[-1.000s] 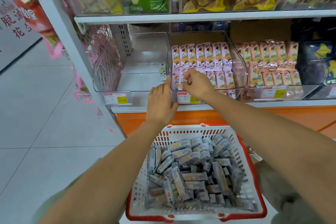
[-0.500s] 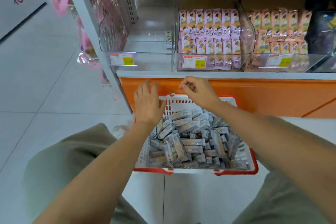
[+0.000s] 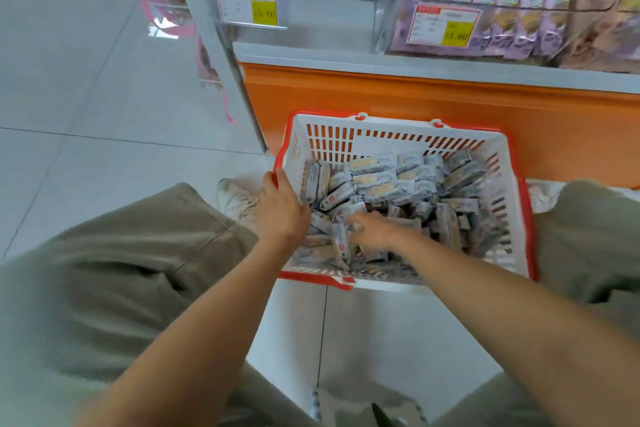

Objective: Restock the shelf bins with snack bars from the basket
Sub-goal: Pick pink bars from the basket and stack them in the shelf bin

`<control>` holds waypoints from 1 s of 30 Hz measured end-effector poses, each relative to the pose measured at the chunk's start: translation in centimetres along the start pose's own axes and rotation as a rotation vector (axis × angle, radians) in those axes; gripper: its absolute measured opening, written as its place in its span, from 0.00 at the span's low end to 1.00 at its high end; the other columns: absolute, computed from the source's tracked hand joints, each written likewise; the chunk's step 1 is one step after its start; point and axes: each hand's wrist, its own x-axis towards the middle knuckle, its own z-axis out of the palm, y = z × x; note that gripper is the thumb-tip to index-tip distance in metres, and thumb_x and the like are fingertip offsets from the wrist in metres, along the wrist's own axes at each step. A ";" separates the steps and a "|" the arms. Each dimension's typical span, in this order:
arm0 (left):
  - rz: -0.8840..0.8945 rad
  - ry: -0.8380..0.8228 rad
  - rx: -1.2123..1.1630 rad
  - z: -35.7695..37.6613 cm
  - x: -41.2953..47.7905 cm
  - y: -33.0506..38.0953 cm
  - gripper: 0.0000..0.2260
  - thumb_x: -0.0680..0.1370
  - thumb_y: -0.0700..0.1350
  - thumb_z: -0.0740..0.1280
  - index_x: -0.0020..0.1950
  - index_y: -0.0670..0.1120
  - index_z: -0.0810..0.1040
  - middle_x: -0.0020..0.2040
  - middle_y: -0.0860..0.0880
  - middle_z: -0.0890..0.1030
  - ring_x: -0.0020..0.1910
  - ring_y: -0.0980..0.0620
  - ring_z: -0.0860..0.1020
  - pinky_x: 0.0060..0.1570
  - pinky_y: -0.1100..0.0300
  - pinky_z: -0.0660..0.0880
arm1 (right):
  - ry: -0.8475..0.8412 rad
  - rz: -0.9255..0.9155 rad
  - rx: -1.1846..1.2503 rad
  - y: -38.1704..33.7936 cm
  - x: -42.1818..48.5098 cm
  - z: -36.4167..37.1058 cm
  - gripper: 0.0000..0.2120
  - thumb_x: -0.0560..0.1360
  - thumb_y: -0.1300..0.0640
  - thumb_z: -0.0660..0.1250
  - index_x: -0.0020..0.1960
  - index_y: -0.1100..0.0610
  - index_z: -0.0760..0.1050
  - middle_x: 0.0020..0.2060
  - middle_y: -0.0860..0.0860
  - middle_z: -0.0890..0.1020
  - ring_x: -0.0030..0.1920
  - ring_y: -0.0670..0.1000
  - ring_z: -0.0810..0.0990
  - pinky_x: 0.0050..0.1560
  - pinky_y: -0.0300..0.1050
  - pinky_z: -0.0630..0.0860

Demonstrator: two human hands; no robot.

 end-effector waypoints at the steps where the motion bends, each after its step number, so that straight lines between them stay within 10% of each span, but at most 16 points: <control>1: 0.008 0.015 -0.007 0.2 0.2 -0.1 0.35 0.75 0.44 0.69 0.75 0.42 0.54 0.71 0.40 0.62 0.62 0.39 0.71 0.59 0.45 0.75 | -0.017 0.014 -0.040 0.0 0.7 0.3 0.23 0.82 0.51 0.59 0.76 0.50 0.61 0.77 0.59 0.55 0.74 0.62 0.59 0.69 0.54 0.66; 7: 0.013 0.071 -0.043 1.3 1.0 -0.6 0.34 0.73 0.43 0.69 0.75 0.41 0.55 0.67 0.40 0.66 0.59 0.40 0.72 0.56 0.45 0.76 | 0.093 0.127 -0.194 -0.1 2.9 1.6 0.24 0.80 0.44 0.61 0.74 0.47 0.63 0.69 0.60 0.62 0.68 0.63 0.60 0.67 0.52 0.61; 15: 0.042 0.013 -0.059 0.4 0.8 -0.8 0.34 0.77 0.45 0.68 0.76 0.43 0.52 0.68 0.42 0.64 0.63 0.44 0.69 0.59 0.53 0.72 | 0.377 0.206 -0.052 0.6 3.3 2.6 0.09 0.76 0.61 0.68 0.52 0.52 0.70 0.61 0.58 0.66 0.59 0.60 0.68 0.56 0.55 0.74; 21: 0.056 0.022 -0.021 -0.3 0.5 -0.8 0.34 0.76 0.46 0.68 0.76 0.44 0.52 0.71 0.42 0.62 0.67 0.44 0.67 0.66 0.53 0.67 | 0.427 0.152 0.301 0.5 2.8 2.4 0.12 0.74 0.66 0.63 0.53 0.54 0.67 0.59 0.60 0.67 0.43 0.56 0.69 0.42 0.46 0.64; 24: 0.099 0.092 0.085 -0.6 0.1 -0.3 0.32 0.76 0.45 0.67 0.76 0.43 0.56 0.74 0.41 0.59 0.72 0.43 0.59 0.73 0.51 0.58 | 0.410 -0.033 0.370 0.3 2.0 0.8 0.11 0.76 0.66 0.66 0.51 0.53 0.68 0.63 0.57 0.66 0.53 0.56 0.73 0.48 0.42 0.68; 30: 0.155 -0.075 -0.123 -3.1 -0.4 1.9 0.13 0.81 0.46 0.59 0.63 0.46 0.75 0.59 0.45 0.78 0.58 0.44 0.75 0.58 0.52 0.72 | 0.333 -0.308 1.250 -2.8 -3.1 -4.9 0.14 0.76 0.71 0.57 0.59 0.60 0.63 0.46 0.61 0.77 0.42 0.58 0.82 0.48 0.56 0.81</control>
